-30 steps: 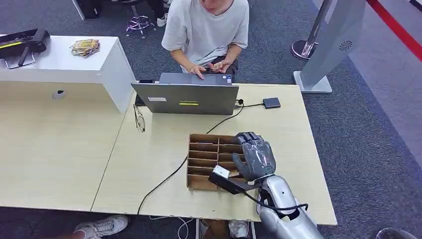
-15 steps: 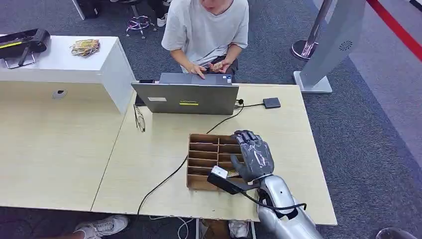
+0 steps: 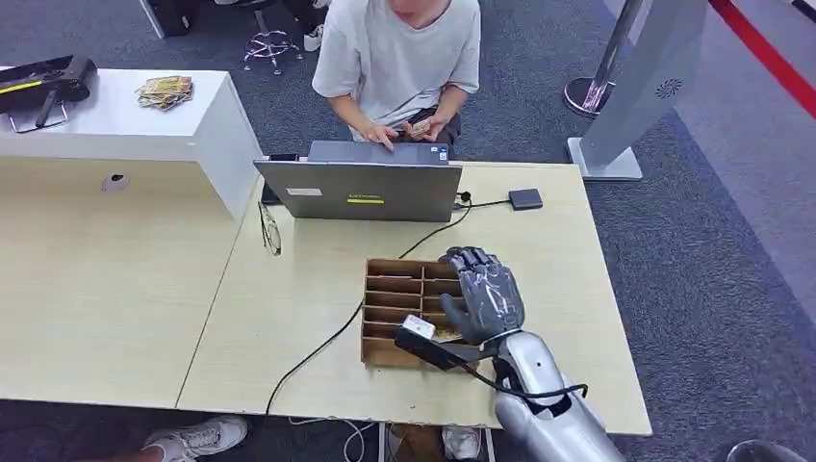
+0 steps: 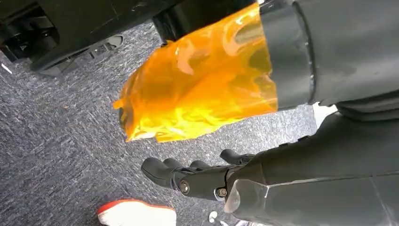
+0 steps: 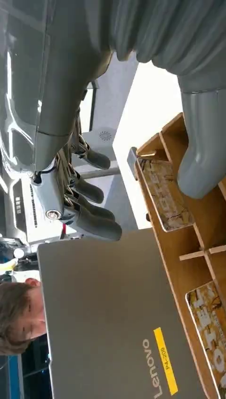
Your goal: Pass the card to the sensor for recognition and then transmit it.
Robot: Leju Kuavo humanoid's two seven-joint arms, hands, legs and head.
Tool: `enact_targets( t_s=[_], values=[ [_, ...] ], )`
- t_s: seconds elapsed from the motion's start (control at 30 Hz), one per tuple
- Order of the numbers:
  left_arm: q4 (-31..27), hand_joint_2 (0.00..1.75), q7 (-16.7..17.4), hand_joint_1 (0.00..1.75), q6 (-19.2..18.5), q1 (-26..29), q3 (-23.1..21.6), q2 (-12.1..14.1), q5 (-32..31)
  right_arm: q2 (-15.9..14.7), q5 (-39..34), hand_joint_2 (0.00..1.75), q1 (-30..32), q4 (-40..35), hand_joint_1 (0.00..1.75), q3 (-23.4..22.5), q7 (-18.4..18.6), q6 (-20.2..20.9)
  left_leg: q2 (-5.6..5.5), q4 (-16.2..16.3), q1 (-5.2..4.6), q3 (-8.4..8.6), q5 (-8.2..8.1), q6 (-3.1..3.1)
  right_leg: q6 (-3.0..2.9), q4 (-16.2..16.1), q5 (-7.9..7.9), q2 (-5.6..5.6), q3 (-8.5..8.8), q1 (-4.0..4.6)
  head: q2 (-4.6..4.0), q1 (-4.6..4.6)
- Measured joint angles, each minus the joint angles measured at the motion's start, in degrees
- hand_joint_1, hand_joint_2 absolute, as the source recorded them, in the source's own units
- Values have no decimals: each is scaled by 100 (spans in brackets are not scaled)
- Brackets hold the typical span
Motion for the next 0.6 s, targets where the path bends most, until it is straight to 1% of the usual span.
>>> enact_targets(
  t_s=[0.03,0.07,0.17,0.2,0.3,0.37,0.4,0.47,0.6],
  values=[
    [0,0,0,0,-2,-1,-2,0,0,9,0,175,-11,17,68,0,0,2,0,0,0,0,0,0,0,0,0,0,0,0,0,2],
    [0,0,0,0,-2,-1,-2,0,0,11,-2,175,-20,28,65,4,0,7,0,0,0,0,0,0,0,0,0,0,0,0,0,0],
    [0,0,0,0,-7,-1,-2,0,-9,11,-15,175,-42,70,66,11,2,22,0,0,0,0,0,0,0,0,0,0,0,0,0,0],
    [0,0,0,0,-9,-1,-4,0,-15,11,-17,175,-47,87,70,13,2,26,0,0,0,0,0,0,0,0,0,0,0,0,0,2],
    [0,0,0,0,-11,-2,-7,0,-24,11,-39,175,-67,142,70,15,11,26,0,0,0,0,0,0,0,0,0,0,0,0,0,2],
    [0,0,0,0,-11,-2,-9,0,-33,11,-63,175,-81,188,65,15,44,24,0,0,0,0,0,0,0,0,0,0,0,0,0,0],
    [0,0,0,0,-11,-2,-9,0,-35,11,-68,175,-88,208,68,15,46,24,0,0,0,0,0,0,0,0,0,0,0,0,0,2],
    [0,0,0,0,-11,-3,-9,0,-35,13,-68,175,-109,238,66,15,46,22,0,0,0,0,0,0,0,0,0,0,0,0,0,0],
    [0,0,0,0,-13,-3,-41,0,-42,13,-76,175,-134,332,70,15,72,22,0,0,0,0,0,0,0,0,0,0,0,0,0,2]
  ],
)
